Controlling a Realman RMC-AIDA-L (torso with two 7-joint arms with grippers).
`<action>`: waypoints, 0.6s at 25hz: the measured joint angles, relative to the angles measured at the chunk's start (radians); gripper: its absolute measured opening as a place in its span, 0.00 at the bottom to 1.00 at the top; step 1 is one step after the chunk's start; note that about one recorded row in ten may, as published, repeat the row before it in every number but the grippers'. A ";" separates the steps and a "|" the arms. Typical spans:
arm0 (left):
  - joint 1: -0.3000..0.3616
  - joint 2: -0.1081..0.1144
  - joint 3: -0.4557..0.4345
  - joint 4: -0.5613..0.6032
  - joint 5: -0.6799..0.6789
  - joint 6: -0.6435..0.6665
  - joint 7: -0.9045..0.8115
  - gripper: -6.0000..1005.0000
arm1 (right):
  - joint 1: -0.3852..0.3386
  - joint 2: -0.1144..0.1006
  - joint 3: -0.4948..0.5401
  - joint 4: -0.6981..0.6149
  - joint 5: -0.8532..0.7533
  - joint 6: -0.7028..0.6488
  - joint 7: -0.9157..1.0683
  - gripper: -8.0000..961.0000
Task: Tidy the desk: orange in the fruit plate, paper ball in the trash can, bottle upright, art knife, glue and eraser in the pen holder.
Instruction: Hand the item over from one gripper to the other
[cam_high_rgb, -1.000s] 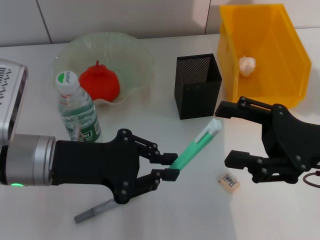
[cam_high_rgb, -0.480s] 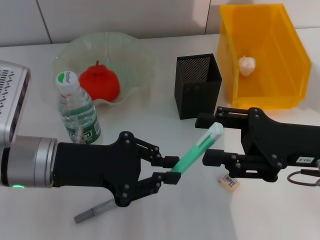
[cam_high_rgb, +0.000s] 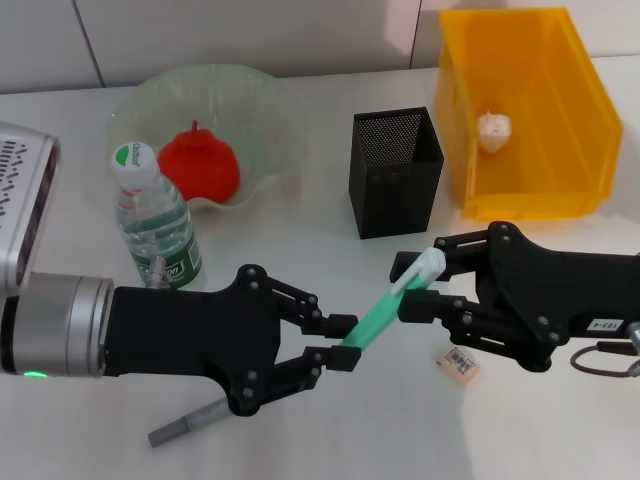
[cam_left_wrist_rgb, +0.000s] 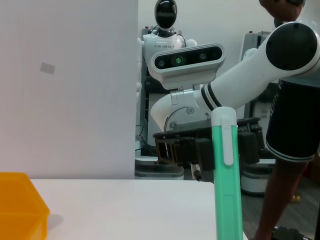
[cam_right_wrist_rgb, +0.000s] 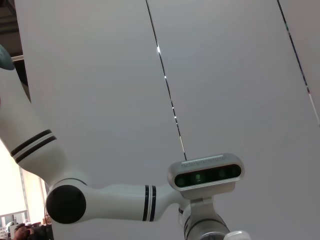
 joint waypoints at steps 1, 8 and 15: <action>0.000 0.000 0.000 0.000 0.000 0.001 0.000 0.19 | 0.001 0.000 0.000 0.000 0.000 0.000 0.000 0.44; 0.002 -0.001 0.004 0.000 0.000 0.004 -0.006 0.19 | 0.008 0.002 -0.003 0.002 0.000 -0.002 0.000 0.27; -0.001 -0.002 -0.003 -0.034 -0.007 0.001 -0.007 0.19 | 0.004 0.003 -0.003 0.010 0.003 -0.003 -0.013 0.24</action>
